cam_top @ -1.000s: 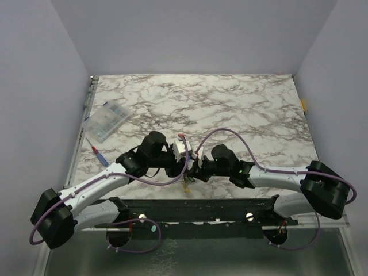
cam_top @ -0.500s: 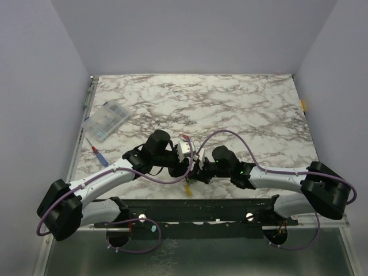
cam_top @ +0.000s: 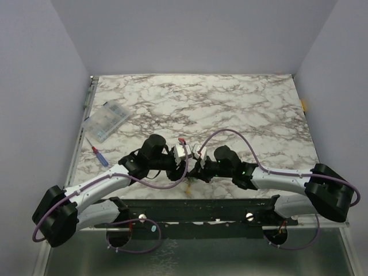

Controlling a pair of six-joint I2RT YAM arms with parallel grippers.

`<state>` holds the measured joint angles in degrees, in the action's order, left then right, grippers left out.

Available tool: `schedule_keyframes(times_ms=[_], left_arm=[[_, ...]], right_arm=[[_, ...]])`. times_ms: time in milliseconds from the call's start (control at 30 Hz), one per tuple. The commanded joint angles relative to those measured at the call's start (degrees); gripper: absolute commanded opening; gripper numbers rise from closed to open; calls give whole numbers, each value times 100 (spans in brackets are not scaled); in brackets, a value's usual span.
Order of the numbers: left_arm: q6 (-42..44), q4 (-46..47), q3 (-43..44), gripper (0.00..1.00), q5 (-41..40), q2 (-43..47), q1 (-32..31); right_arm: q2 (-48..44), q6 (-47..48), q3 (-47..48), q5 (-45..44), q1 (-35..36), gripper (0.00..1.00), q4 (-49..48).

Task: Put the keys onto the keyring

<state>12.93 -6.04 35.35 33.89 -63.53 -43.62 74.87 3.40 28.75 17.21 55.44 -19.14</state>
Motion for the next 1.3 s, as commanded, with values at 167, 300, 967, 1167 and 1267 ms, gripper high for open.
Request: schedule_keyframes(times_ms=[167,300,967,1167,1267], left_arm=[[-131,1172,-1254,53,-962,1625,-13],[-133,1354,-1315,52,-751,1697,-17],[0,1263,-807,36,-214,499,-17],[11,1225,-707,30,-212,259,-18],[50,1228,-692,28,-202,200,-20]], right_arm=[[-26,-121,147,-131,2,1,-171],[50,-114,205,-60,2,1,-187],[27,-20,262,45,2,1,-119],[21,12,269,54,2,1,-82],[2,12,264,60,2,1,-90]])
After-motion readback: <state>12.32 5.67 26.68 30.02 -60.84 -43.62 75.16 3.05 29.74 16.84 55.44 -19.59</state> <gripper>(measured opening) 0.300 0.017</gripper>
